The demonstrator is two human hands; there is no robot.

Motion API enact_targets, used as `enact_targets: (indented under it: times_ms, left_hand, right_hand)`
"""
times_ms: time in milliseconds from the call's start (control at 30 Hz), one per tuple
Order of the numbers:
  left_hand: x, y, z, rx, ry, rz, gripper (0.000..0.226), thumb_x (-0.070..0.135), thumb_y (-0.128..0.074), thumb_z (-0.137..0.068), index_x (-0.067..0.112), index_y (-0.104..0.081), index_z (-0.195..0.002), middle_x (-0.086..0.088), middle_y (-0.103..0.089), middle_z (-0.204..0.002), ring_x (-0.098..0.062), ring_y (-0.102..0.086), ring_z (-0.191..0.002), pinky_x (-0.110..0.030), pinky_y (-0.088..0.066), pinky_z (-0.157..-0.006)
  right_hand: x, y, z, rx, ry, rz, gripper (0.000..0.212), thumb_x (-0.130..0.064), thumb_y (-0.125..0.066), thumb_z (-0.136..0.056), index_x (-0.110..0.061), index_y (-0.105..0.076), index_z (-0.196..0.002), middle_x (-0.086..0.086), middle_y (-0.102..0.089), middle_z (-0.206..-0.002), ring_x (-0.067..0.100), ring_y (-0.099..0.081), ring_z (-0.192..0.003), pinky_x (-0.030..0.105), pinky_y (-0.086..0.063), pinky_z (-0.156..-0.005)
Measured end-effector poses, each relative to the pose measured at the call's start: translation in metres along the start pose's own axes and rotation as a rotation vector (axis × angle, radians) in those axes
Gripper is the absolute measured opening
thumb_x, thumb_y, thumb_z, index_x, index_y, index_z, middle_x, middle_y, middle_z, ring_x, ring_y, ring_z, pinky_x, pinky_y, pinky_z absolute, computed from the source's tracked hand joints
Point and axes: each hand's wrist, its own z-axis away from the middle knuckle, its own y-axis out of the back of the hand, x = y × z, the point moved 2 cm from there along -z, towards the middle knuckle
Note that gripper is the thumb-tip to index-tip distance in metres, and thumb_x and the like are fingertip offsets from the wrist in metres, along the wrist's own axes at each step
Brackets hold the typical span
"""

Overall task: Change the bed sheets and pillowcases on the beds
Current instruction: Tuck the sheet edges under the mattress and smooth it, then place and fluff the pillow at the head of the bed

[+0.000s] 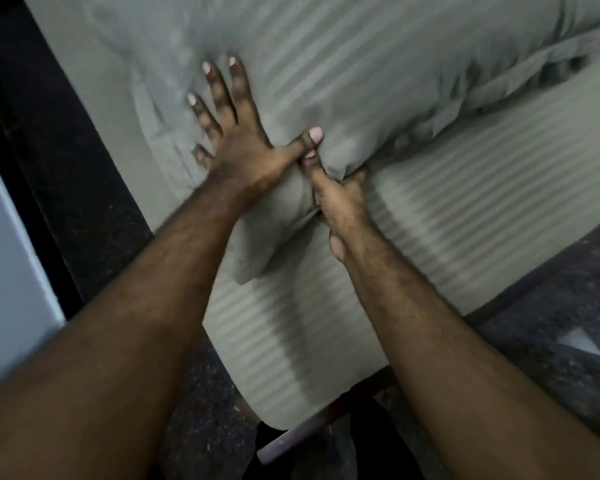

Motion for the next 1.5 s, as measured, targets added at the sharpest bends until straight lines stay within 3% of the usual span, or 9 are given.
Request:
enact_targets:
  times_ms: [267, 500, 700, 800, 933, 1100, 1267, 1367, 1500]
  left_hand:
    - [-0.033, -0.020, -0.024, -0.109, 0.175, -0.015, 0.145, 0.084, -0.064, -0.066, 0.009, 0.021, -0.157, -0.014, 0.032, -0.162, -0.034, 0.029, -0.150, -0.050, 0.015, -0.122]
    - [-0.029, -0.037, -0.005, -0.054, 0.151, 0.026, 0.155, 0.094, -0.055, -0.048, 0.013, 0.017, -0.158, -0.007, 0.029, -0.164, -0.036, 0.026, -0.150, -0.066, 0.000, -0.117]
    - [-0.011, -0.024, 0.023, 0.224, 0.086, 0.075, 0.144, 0.094, -0.057, -0.062, 0.001, -0.004, -0.159, -0.015, 0.007, -0.168, -0.038, 0.005, -0.155, -0.071, -0.023, -0.113]
    - [0.004, -0.040, 0.058, 0.120, 0.055, -0.040, 0.161, 0.096, -0.061, -0.048, 0.003, 0.011, -0.158, -0.026, 0.014, -0.164, -0.044, 0.008, -0.153, -0.070, -0.025, -0.112]
    - [-0.003, -0.047, 0.066, 0.147, 0.141, 0.194, 0.151, 0.064, -0.086, -0.060, 0.018, 0.020, -0.157, -0.029, 0.030, -0.159, -0.052, 0.011, -0.150, -0.063, -0.028, -0.115]
    - [0.007, -0.018, 0.046, 0.364, 0.133, 0.434, 0.133, 0.053, -0.082, -0.076, 0.003, 0.011, -0.158, -0.040, 0.018, -0.156, -0.048, 0.002, -0.149, -0.041, -0.016, -0.117]
    - [-0.037, -0.008, 0.051, 0.503, 0.133, 0.282, 0.118, 0.043, -0.081, -0.081, 0.004, -0.001, -0.159, -0.043, 0.011, -0.155, -0.053, 0.004, -0.149, -0.036, -0.004, -0.122]
    - [-0.065, -0.024, 0.061, 0.387, 0.131, 0.187, 0.100, 0.044, -0.077, -0.084, 0.015, -0.017, -0.159, -0.044, 0.002, -0.155, -0.055, -0.003, -0.147, -0.044, -0.014, -0.122]
    - [-0.088, -0.051, 0.070, 0.280, 0.186, 0.141, 0.084, 0.054, -0.069, -0.088, 0.013, -0.035, -0.153, -0.046, -0.016, -0.149, -0.061, -0.020, -0.139, -0.052, -0.023, -0.118]
  right_hand:
    - [0.005, 0.038, -0.011, -0.042, 0.133, -0.030, 0.069, -0.021, -0.081, -0.085, -0.011, -0.040, -0.140, 0.007, -0.059, -0.139, 0.009, -0.061, -0.122, 0.033, -0.049, -0.106]
    - [-0.017, 0.045, -0.051, 0.075, 0.048, -0.304, 0.099, -0.060, -0.082, -0.066, -0.020, -0.041, -0.147, 0.001, -0.059, -0.142, 0.017, -0.058, -0.128, 0.052, -0.046, -0.109]
    - [-0.047, 0.008, -0.063, -0.156, -0.127, -0.356, 0.059, -0.054, -0.069, -0.087, -0.008, -0.065, -0.123, 0.013, -0.067, -0.128, 0.025, -0.070, -0.107, 0.051, -0.056, -0.094]
    - [-0.074, -0.012, -0.065, -0.291, -0.176, -0.448, 0.041, -0.040, -0.045, -0.102, -0.010, -0.058, -0.127, 0.018, -0.055, -0.142, 0.032, -0.065, -0.110, 0.044, -0.054, -0.096]
    - [-0.115, -0.060, -0.058, -0.344, -0.156, -0.656, 0.048, -0.040, -0.045, -0.097, -0.005, -0.057, -0.129, 0.018, -0.059, -0.133, 0.038, -0.050, -0.133, 0.052, -0.038, -0.114]
    - [-0.169, -0.115, -0.039, -0.558, -0.059, -0.525, 0.029, -0.030, -0.046, -0.090, -0.006, -0.062, -0.091, 0.015, -0.066, -0.084, 0.034, -0.062, -0.089, 0.041, -0.049, -0.097]
    - [-0.144, -0.137, -0.029, -0.692, -0.167, -0.352, 0.048, -0.030, -0.061, -0.057, -0.014, -0.058, -0.102, 0.012, -0.059, -0.096, 0.030, -0.058, -0.089, 0.035, -0.047, -0.088]
    - [-0.098, -0.126, -0.052, -0.519, -0.252, -0.356, 0.034, -0.039, -0.053, -0.079, -0.015, -0.063, -0.101, 0.013, -0.066, -0.103, 0.032, -0.062, -0.107, 0.031, -0.048, -0.087]
    - [-0.024, -0.111, -0.084, -0.253, -0.300, -0.166, 0.055, -0.055, -0.047, -0.093, -0.010, -0.069, -0.118, 0.011, -0.071, -0.119, 0.033, -0.066, -0.113, 0.038, -0.055, -0.092]
